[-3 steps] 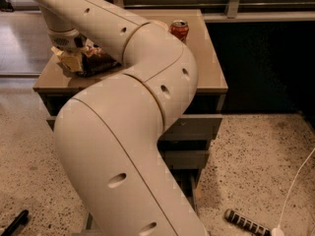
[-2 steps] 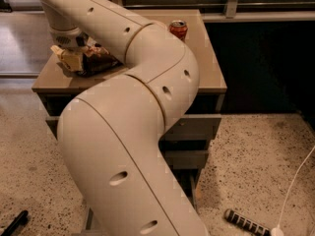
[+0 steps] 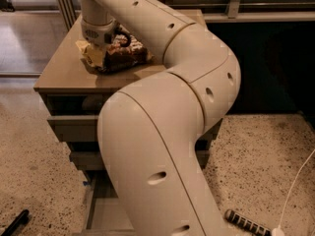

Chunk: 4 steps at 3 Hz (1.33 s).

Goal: Place brown chip bag into bottom drawer

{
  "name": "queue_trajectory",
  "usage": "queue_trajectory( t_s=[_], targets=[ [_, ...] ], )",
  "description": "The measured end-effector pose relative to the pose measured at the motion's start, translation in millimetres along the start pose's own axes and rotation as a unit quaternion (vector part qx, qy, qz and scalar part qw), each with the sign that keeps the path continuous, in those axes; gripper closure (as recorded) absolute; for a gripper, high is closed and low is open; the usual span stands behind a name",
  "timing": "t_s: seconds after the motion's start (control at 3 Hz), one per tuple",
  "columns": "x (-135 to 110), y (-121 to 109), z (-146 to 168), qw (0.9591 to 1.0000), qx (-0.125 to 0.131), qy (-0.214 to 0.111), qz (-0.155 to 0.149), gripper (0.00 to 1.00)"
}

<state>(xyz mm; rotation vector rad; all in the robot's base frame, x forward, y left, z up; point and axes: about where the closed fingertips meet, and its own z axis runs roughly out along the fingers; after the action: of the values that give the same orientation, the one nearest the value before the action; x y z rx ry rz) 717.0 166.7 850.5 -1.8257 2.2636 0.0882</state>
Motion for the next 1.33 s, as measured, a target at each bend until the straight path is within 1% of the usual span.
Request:
queue_trajectory(
  t_s=[0.33, 0.67, 1.0, 1.33],
  targets=[
    [0, 0, 0, 1.0000, 0.000, 0.000, 0.000, 1.00],
    [-1, 1, 0, 0.9999, -0.013, -0.006, 0.006, 1.00],
    [8, 6, -55, 0.9988, 0.033, -0.030, 0.023, 1.00],
    [23, 25, -129, 0.9944, 0.090, -0.047, 0.030, 1.00]
  ],
)
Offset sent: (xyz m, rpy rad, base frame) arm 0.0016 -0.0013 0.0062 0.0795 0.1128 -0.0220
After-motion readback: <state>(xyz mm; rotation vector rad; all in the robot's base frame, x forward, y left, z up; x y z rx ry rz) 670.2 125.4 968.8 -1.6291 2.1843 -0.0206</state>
